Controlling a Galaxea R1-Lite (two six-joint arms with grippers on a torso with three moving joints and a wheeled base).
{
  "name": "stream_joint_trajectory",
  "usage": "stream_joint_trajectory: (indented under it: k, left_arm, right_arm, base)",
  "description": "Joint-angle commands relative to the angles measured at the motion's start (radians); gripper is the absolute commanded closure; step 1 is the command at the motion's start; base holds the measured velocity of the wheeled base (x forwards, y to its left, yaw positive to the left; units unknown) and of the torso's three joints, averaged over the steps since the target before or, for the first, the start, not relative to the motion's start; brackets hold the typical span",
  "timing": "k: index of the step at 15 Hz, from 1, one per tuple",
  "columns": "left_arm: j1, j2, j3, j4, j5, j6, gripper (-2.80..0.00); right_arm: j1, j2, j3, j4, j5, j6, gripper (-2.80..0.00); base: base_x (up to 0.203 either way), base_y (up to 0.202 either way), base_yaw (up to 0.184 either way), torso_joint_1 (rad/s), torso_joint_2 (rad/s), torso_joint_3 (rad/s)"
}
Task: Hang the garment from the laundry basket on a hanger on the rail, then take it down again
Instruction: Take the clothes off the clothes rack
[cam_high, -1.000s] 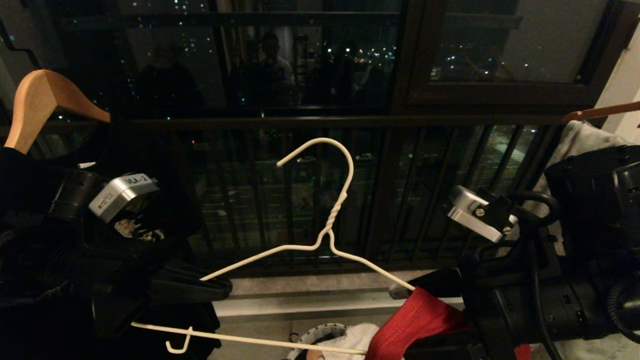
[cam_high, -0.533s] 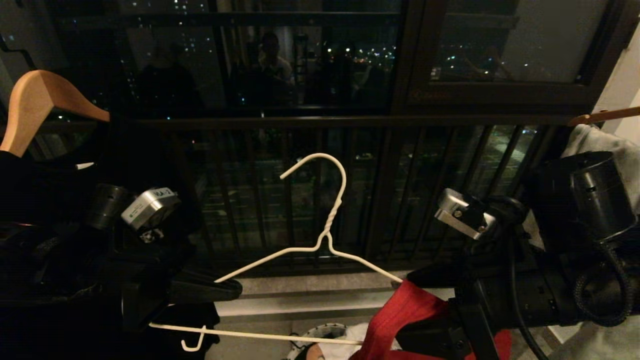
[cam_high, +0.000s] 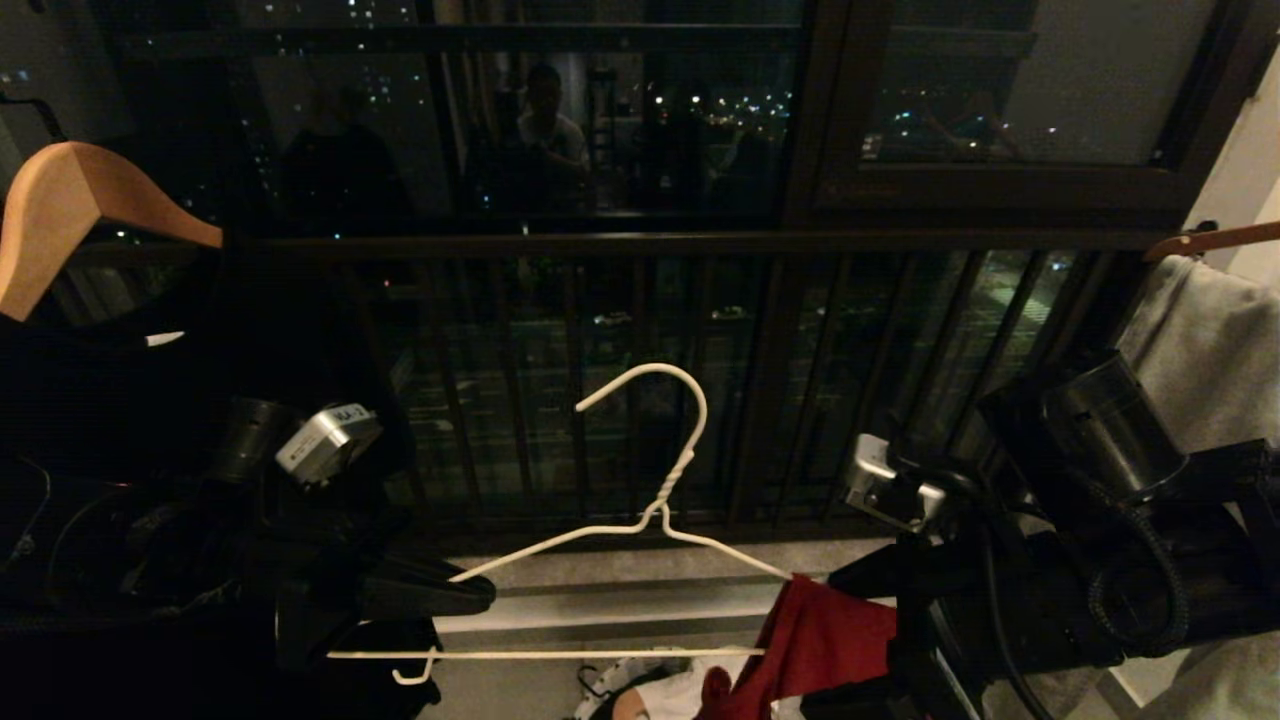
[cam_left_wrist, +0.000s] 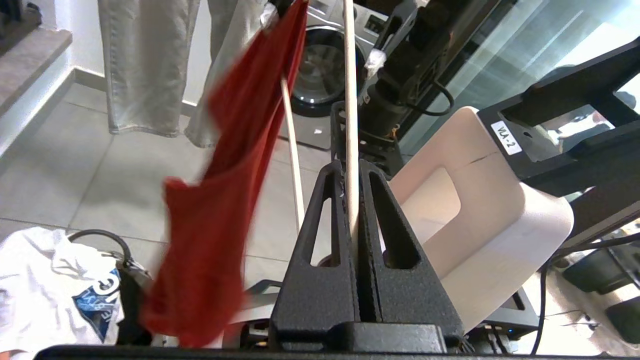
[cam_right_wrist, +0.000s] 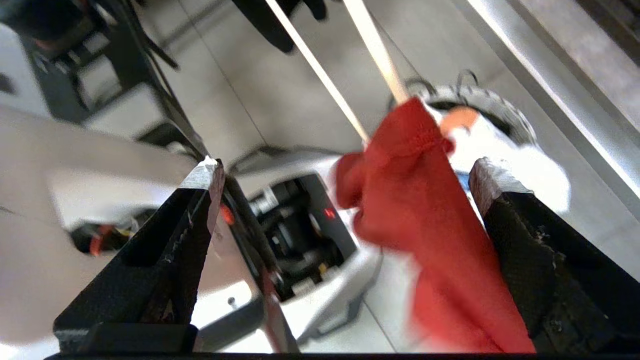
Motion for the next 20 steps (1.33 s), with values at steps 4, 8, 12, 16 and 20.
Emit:
stream_joint_trajectory:
  k: [4,8,12,16,20]
  left_arm:
    - [-0.001,0.019,0.006,-0.008,-0.009,0.003,0.00]
    - [0.018,0.001,0.003,-0.022,-0.009,0.003,0.00]
    - [0.064,-0.023,-0.011,-0.024,-0.009,-0.001,0.00]
    - [0.089,-0.033,-0.022,-0.024,-0.009,-0.003,0.00]
    - [0.101,-0.040,-0.028,-0.024,-0.009,-0.005,0.00]
  right_arm:
    - [-0.013,0.008,-0.007,0.019,-0.012,-0.028,-2.80]
    - [-0.043,-0.006,-0.041,0.014,-0.015,0.002,-2.80]
    - [-0.087,-0.023,-0.084,0.005,-0.050,0.047,-2.80]
    - [-0.132,0.052,-0.069,-0.025,-0.061,0.021,-2.80]
    - [-0.232,0.231,-0.067,-0.027,-0.076,-0.120,-2.80]
  base:
    - [0.000,0.000,0.000,0.000,0.00,0.000]
    - [0.000,0.000,0.000,0.000,0.00,0.000]
    - [0.000,0.000,0.000,0.000,0.00,0.000]
    - [0.000,0.000,0.000,0.000,0.00,0.000]
    - [0.000,0.000,0.000,0.000,0.00,0.000]
